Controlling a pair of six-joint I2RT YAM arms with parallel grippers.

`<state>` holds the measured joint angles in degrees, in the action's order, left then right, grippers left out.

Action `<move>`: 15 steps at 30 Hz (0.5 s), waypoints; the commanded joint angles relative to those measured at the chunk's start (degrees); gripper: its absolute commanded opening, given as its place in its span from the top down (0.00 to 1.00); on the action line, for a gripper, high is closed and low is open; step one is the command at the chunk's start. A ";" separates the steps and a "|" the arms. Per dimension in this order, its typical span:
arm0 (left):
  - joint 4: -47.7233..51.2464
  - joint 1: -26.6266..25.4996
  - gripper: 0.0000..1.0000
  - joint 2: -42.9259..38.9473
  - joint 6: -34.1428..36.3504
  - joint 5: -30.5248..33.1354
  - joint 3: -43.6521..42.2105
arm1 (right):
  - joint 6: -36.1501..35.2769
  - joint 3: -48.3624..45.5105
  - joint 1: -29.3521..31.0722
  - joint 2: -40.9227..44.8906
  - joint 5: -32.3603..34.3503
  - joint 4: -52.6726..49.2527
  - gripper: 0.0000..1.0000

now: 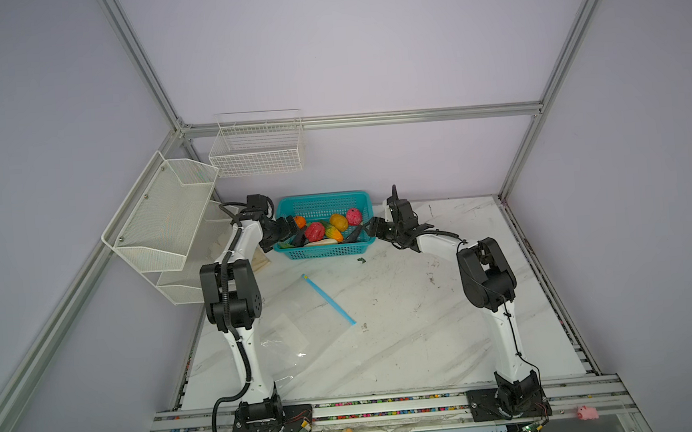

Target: Place the food in the zip-top bag and seal the zipper

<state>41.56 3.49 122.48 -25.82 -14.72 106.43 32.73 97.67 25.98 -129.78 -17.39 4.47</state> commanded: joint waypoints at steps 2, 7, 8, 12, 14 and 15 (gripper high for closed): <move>-2.18 -4.04 0.02 0.36 0.61 -4.35 7.11 | -0.86 -0.90 0.20 1.94 0.97 0.61 0.33; -2.12 -6.93 0.02 2.45 0.82 -4.33 9.43 | -1.68 -0.92 0.20 2.39 1.55 -0.12 0.33; -2.12 -7.17 0.02 2.74 0.78 -4.28 9.82 | -1.88 -1.37 0.17 2.77 1.88 -0.16 0.33; -2.14 -7.27 0.02 3.58 0.70 -4.35 10.45 | -2.14 -3.14 0.17 4.21 2.78 0.10 0.33; -2.16 -7.35 0.02 3.82 0.52 -4.71 10.73 | -2.32 -3.88 0.21 4.76 3.40 0.24 0.33; -2.19 -7.45 0.02 3.78 0.51 -4.79 10.81 | -2.41 -4.14 0.07 5.03 3.79 0.22 0.33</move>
<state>41.19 -3.16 126.61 -25.74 -16.38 110.48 31.03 94.61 25.08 -127.81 -13.82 4.32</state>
